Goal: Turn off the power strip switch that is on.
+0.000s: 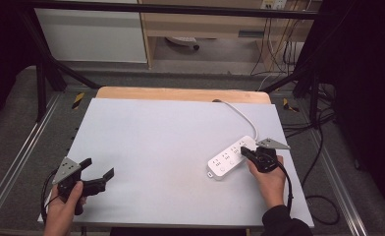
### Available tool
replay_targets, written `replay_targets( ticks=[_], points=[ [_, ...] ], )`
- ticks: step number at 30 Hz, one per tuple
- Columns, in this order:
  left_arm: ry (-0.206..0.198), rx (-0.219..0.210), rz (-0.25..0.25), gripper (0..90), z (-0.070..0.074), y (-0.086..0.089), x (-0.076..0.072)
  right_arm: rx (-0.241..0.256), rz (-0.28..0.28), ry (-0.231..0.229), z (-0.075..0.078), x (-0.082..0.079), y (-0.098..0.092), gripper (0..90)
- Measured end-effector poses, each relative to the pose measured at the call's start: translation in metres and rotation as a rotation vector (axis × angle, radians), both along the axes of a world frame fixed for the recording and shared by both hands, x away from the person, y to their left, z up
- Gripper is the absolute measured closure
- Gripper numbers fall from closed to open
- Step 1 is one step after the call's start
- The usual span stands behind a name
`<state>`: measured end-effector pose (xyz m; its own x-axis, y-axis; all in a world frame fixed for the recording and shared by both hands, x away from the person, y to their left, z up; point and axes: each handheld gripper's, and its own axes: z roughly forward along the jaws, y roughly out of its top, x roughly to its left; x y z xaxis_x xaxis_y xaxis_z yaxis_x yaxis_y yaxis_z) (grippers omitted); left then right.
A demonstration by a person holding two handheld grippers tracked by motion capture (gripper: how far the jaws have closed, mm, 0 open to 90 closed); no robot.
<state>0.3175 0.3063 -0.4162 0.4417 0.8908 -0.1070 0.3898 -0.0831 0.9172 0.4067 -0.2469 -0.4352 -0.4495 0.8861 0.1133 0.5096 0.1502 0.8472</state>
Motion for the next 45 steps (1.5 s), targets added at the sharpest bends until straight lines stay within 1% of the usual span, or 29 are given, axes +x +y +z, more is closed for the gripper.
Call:
replay_targets(
  ticks=[6,22,40,43,45],
  points=[
    [-0.002,0.003,-0.001,6.2,0.0004,0.0002,-0.0003,-0.009,0.003,0.002,-0.0010,-0.0045,0.0038,90.0],
    [-0.002,0.007,-0.003,6.2,0.0004,-0.0004,-0.0003,-0.019,-0.018,0.008,-0.0035,-0.0039,0.0042,90.0],
    [-0.002,0.009,-0.008,6.0,0.0004,-0.0003,-0.0004,-0.020,-0.021,0.011,-0.0052,-0.0038,0.0058,90.0],
    [-0.001,0.010,-0.008,6.0,0.0003,-0.0004,-0.0004,-0.010,-0.022,0.013,-0.0059,-0.0039,0.0054,90.0],
    [0.002,0.006,-0.007,6.0,0.0001,-0.0004,-0.0004,-0.011,-0.020,0.016,-0.0060,-0.0040,0.0053,90.0]
  ],
)
